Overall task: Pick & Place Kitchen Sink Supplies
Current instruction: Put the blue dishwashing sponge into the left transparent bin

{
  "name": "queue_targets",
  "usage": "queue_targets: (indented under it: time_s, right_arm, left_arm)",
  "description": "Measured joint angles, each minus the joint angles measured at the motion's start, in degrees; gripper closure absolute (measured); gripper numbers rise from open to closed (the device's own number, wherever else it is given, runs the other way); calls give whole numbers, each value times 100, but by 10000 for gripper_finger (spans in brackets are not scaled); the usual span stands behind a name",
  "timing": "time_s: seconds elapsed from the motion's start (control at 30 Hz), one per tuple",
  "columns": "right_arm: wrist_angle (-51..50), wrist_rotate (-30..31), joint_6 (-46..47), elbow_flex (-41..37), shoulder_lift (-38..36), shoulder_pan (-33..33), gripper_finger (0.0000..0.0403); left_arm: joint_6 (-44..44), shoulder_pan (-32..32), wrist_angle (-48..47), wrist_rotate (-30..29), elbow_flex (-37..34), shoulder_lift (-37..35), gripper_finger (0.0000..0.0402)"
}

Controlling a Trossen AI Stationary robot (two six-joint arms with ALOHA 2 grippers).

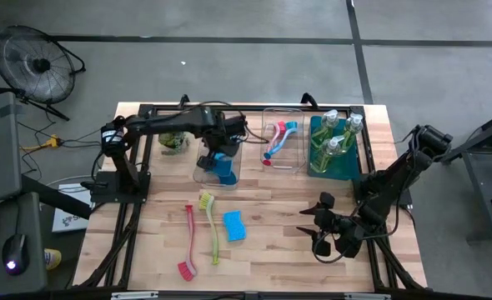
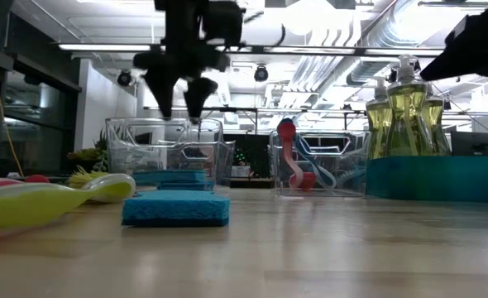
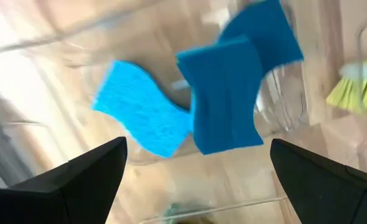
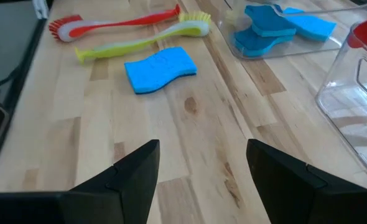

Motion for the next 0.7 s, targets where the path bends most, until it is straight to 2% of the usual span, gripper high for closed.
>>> queue_targets:
  time_s: [0.13,0.27,0.5,0.7]
  right_arm:
    - [-50,-182,-1,0,0,-197,167]
    - [-44,-466,-20,0,0,-418,167]
    - [177,-895,-438,0,0,-769,167]
    - [793,-1401,-1338,0,0,-1016,167]
  left_arm:
    - [-99,-81,-222,-5,560,0,11]
    - [-182,-431,-436,-51,883,-17,11]
    - [-553,-1485,-468,-501,927,-313,11]
    - [-1120,-2447,-584,-1043,927,-420,11]
